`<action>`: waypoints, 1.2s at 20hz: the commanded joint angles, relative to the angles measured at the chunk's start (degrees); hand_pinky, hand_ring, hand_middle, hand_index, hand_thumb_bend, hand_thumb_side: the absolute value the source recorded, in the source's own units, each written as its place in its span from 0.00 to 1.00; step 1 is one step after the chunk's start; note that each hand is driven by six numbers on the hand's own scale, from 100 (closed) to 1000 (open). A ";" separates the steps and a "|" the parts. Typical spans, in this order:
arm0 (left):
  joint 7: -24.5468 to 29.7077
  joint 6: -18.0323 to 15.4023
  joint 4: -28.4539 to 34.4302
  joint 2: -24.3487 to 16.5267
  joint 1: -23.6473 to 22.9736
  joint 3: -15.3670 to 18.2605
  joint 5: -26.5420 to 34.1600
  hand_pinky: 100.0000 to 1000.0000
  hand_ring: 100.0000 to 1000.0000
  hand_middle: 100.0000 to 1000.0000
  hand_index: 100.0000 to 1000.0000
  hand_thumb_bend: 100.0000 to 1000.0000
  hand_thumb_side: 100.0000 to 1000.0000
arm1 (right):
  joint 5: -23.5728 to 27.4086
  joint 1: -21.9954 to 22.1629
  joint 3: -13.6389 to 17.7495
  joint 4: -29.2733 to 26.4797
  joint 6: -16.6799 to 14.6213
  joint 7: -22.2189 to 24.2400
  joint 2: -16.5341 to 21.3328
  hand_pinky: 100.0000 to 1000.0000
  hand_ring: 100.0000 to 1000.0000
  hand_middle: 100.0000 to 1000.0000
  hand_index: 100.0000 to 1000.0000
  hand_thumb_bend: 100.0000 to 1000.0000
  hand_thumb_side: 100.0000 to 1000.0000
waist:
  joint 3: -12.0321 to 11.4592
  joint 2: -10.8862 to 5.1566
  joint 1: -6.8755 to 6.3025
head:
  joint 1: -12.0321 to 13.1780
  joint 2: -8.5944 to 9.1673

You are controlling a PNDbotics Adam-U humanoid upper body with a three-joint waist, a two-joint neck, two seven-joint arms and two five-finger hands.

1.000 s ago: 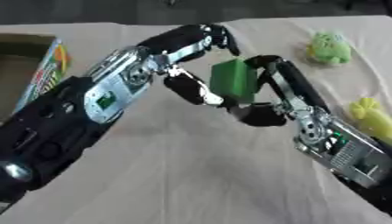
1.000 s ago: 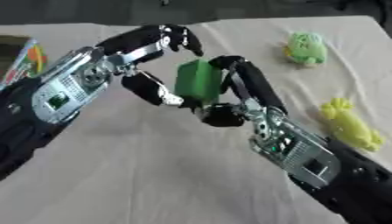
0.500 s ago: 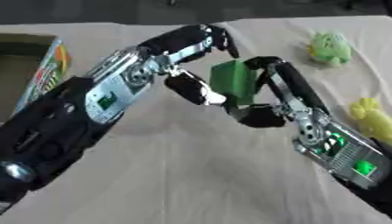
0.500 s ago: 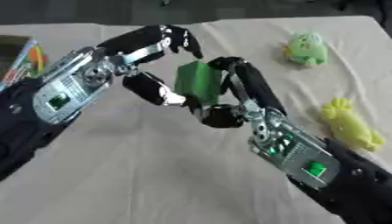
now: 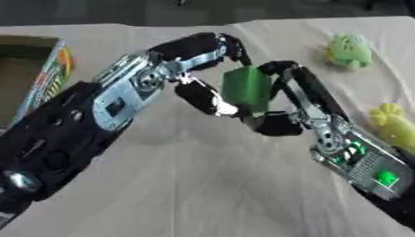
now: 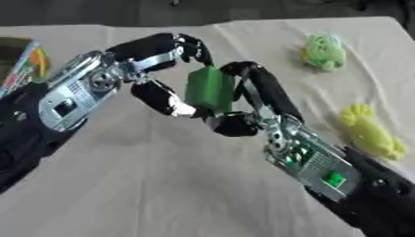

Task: Pick up the objects with one hand, pass them to the other hand, and then place them into the box on the other side of the table.

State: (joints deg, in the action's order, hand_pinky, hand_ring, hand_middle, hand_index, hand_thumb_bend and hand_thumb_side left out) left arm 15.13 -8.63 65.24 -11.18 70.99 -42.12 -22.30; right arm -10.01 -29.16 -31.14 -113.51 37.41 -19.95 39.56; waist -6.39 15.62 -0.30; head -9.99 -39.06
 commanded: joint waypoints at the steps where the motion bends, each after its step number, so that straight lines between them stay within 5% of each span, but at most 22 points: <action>1: 0.28 -0.30 -0.16 0.39 0.78 0.68 -0.63 0.74 0.77 0.71 0.73 0.44 0.32 | -0.55 -0.57 0.77 -1.09 -0.23 0.03 1.15 0.71 0.46 0.34 0.45 0.00 0.00 | -0.05 -1.07 0.19 | 0.18 0.55; 11: -3.07 -0.30 -2.16 1.92 0.19 1.10 -0.19 0.70 0.73 0.66 0.66 0.33 0.28 | -1.07 -0.37 0.55 -1.09 -0.63 0.11 1.11 0.72 0.46 0.34 0.44 0.00 0.00 | 0.06 -1.07 0.22 | 0.38 1.17; 21: -5.42 -0.47 -2.52 2.36 -0.04 0.90 0.59 0.66 0.67 0.56 0.51 0.17 0.11 | -1.87 -0.17 0.52 -1.09 -1.16 0.37 1.07 0.72 0.48 0.37 0.48 0.00 0.00 | 0.19 -1.15 0.16 | 0.21 0.91; 24: -5.55 -0.43 -2.12 2.20 -0.03 0.75 1.00 0.65 0.66 0.54 0.47 0.12 0.05 | -2.95 -0.03 0.60 -1.09 -0.97 0.39 1.12 0.73 0.51 0.40 0.51 0.10 0.00 | 0.21 -1.20 0.13 | 0.26 0.72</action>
State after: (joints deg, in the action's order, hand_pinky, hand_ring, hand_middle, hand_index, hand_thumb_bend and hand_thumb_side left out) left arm 9.91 -9.23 62.73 -8.65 70.06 -41.51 -21.33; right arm -12.35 -28.64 -30.80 -113.27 36.91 -19.75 39.70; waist -6.31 15.62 -0.28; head -9.74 -38.62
